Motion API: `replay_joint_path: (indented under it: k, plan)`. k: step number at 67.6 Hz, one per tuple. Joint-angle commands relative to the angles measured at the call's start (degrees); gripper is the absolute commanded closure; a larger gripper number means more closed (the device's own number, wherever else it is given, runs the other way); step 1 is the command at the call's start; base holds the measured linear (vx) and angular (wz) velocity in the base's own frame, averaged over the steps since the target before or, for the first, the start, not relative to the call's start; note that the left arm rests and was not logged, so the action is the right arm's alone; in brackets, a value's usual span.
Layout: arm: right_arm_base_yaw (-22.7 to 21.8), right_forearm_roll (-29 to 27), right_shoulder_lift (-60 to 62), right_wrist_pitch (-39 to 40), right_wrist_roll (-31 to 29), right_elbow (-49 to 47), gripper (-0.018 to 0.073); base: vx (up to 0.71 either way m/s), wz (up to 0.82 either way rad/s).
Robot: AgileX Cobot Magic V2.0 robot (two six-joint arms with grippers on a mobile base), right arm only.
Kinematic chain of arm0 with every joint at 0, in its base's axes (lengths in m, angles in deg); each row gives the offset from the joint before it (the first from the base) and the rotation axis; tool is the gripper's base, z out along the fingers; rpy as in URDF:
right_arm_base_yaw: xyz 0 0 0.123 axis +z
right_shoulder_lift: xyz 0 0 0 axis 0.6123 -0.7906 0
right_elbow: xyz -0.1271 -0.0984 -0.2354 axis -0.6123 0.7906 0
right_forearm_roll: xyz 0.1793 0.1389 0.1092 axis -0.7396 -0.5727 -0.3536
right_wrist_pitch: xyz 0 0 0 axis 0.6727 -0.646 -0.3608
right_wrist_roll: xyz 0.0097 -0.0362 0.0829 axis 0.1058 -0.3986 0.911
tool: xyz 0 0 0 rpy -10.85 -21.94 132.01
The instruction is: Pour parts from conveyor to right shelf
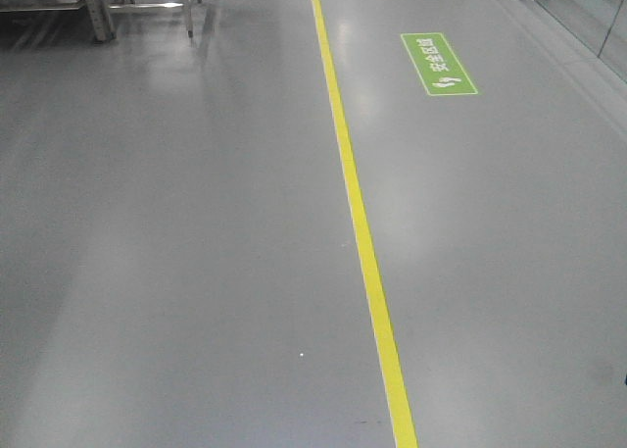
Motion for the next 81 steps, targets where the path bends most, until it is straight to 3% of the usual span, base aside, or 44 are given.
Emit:
replay_joint_path:
  k: [1, 81]
  plan:
    - [-0.3, -0.1, -0.9, 4.4, -0.6, -1.5, 0.0565, 0.15, -0.16]
    - [-0.3, -0.1, -0.9, 4.3, -0.6, -1.5, 0.0565, 0.32, -0.02]
